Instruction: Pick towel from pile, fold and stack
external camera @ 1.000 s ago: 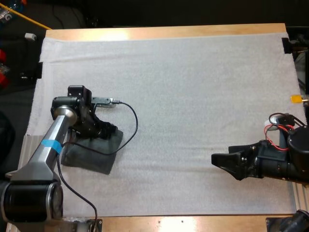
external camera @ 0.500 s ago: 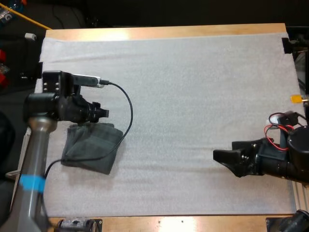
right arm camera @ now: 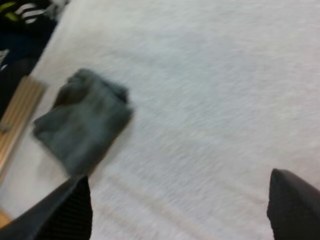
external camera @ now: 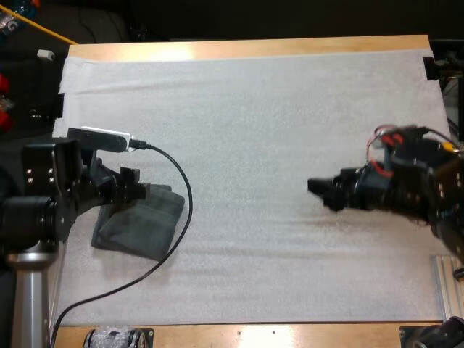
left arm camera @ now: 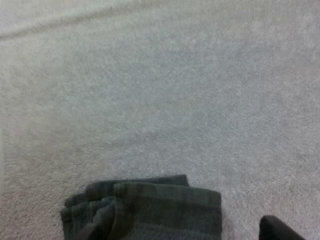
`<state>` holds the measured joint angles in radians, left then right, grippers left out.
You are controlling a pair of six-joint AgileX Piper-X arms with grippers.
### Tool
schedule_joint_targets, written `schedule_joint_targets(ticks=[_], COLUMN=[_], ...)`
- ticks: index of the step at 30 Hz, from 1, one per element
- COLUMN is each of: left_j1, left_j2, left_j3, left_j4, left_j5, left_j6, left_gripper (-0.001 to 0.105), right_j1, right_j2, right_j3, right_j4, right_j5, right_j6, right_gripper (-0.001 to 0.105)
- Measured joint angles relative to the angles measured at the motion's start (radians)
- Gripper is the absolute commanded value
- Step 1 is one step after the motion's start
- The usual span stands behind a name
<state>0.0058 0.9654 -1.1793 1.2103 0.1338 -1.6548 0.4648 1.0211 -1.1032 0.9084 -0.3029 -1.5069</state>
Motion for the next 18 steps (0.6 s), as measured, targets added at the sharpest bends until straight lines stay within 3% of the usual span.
schedule_joint_targets(ticks=[8,13,18], left_j1=[0.000,0.000,0.000], left_j2=[-0.025,-0.025,-0.052], left_j3=[0.000,0.000,0.000], left_j4=[0.025,0.046,0.063], left_j5=[-0.005,-0.008,-0.008], left_j6=[0.000,0.000,0.000], left_gripper=[0.059,0.059,0.059], right_j1=[-0.277,-0.446,-0.506], right_j2=[0.003,-0.050,-0.135], right_j3=[0.000,0.000,0.000], right_j4=[0.019,0.118,0.176], right_j5=[-0.012,-0.012,-0.001], right_j6=[-0.062,-0.135,-0.155], right_gripper=[0.070,0.070,0.070])
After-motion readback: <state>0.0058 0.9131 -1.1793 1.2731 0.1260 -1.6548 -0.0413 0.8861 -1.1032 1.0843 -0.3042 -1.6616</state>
